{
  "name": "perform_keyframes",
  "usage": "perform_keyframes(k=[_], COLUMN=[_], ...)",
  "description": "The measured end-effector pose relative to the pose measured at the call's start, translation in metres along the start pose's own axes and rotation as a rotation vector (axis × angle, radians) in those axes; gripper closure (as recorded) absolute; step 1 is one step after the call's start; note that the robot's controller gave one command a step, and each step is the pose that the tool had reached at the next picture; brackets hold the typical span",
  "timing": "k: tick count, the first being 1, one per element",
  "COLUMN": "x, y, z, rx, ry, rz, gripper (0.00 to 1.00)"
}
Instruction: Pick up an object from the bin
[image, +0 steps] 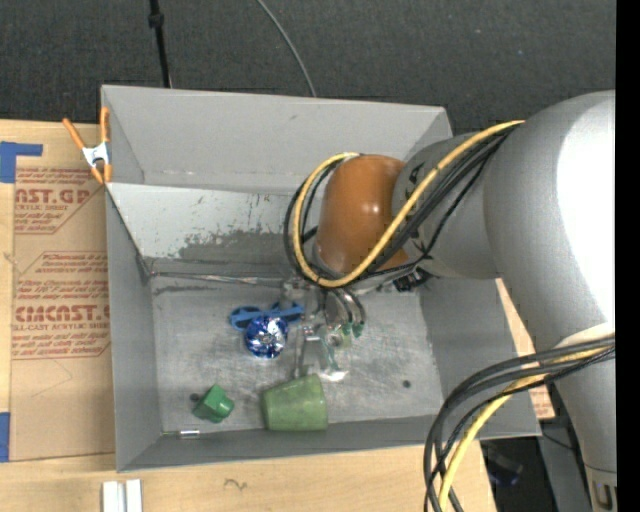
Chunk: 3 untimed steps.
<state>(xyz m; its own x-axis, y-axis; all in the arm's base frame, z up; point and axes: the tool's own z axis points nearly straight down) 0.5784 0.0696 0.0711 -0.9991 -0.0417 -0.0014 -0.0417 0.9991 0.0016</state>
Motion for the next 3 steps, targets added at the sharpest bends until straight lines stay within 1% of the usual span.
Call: perform_keyframes(k=[1, 2, 3], x=[-0.008, -0.011, 0.033], y=[0.037, 0.037, 0.036], z=[-0.001, -0.003, -0.003], rx=[0.000, -0.003, -0.001], ry=[-0.005, -0.015, -0.017], rz=[0.122, 0.123, -0.088], gripper=[0.00, 1.00, 1.00])
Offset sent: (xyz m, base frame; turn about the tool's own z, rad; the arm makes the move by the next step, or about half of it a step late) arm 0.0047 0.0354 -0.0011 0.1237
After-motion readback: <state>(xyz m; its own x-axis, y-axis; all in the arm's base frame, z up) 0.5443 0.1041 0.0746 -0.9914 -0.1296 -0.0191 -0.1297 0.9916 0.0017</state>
